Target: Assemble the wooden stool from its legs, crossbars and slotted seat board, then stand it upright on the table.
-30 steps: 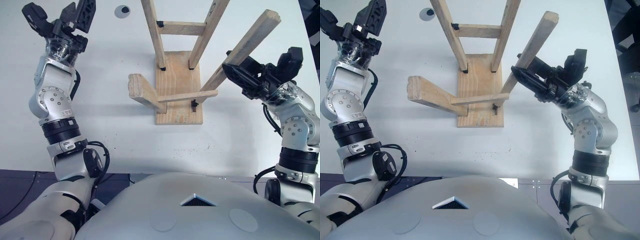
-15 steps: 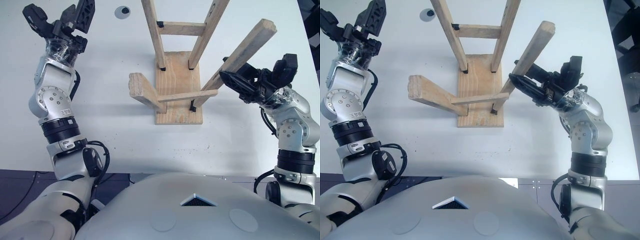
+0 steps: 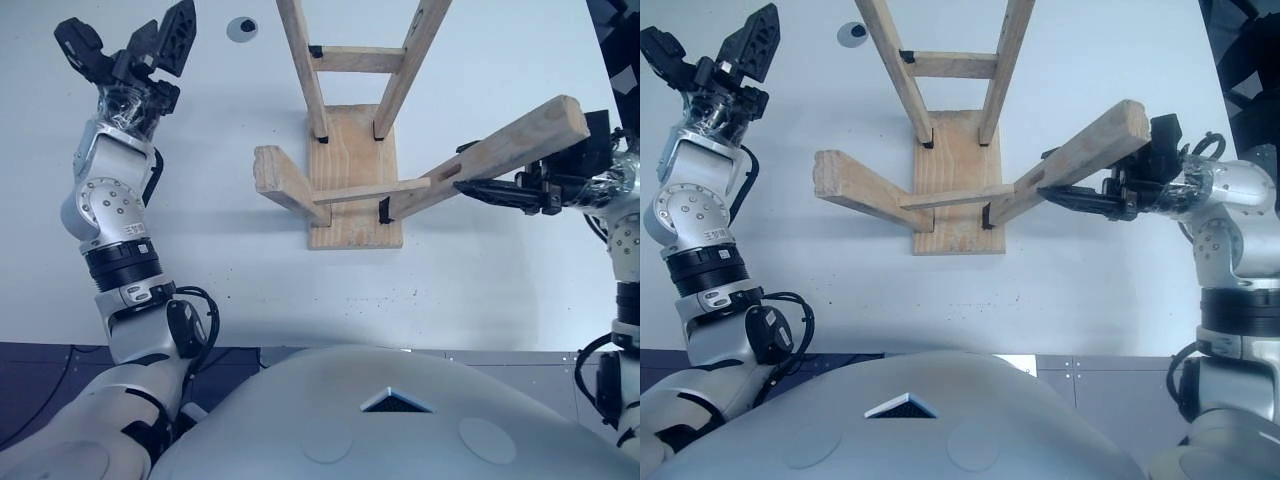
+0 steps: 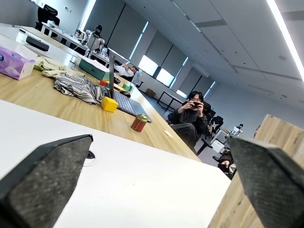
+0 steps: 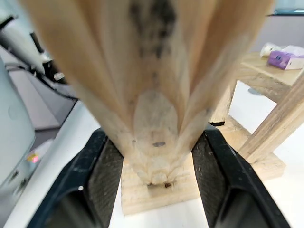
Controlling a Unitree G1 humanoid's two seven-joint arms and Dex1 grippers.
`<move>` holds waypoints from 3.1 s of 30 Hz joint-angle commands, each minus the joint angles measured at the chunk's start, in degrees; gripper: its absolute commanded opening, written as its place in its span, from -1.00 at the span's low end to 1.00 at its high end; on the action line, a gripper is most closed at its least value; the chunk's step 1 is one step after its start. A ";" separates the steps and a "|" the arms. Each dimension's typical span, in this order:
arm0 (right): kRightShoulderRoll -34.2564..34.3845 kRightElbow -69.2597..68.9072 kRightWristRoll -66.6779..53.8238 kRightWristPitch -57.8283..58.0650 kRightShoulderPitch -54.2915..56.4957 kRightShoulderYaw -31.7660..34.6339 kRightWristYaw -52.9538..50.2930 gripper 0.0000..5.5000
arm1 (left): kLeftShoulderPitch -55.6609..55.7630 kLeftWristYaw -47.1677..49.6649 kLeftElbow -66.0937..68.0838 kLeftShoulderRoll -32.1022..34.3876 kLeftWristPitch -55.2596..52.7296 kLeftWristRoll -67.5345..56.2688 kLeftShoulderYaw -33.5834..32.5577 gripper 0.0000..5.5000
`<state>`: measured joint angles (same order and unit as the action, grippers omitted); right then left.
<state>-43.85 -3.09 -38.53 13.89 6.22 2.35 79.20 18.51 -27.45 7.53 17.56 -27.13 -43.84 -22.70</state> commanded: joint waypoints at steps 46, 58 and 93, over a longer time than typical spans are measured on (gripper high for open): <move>-6.87 -12.57 13.51 13.83 8.89 -14.14 -12.59 -0.27 | 36.28 -31.42 -18.25 24.16 -38.15 -13.29 32.00 0.89; -4.64 -16.89 12.03 15.49 5.82 -15.47 -17.45 -0.27 | 46.34 -50.42 -8.57 20.46 -36.14 8.20 62.55 0.54; 0.97 -19.96 10.14 17.72 8.66 -16.83 -21.40 -0.27 | 29.57 -41.97 5.46 3.22 -31.96 28.98 83.16 -0.64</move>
<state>-47.77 -22.37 -29.35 29.56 14.47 -10.20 59.95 62.07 -78.32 4.97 29.95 -60.95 -21.35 51.47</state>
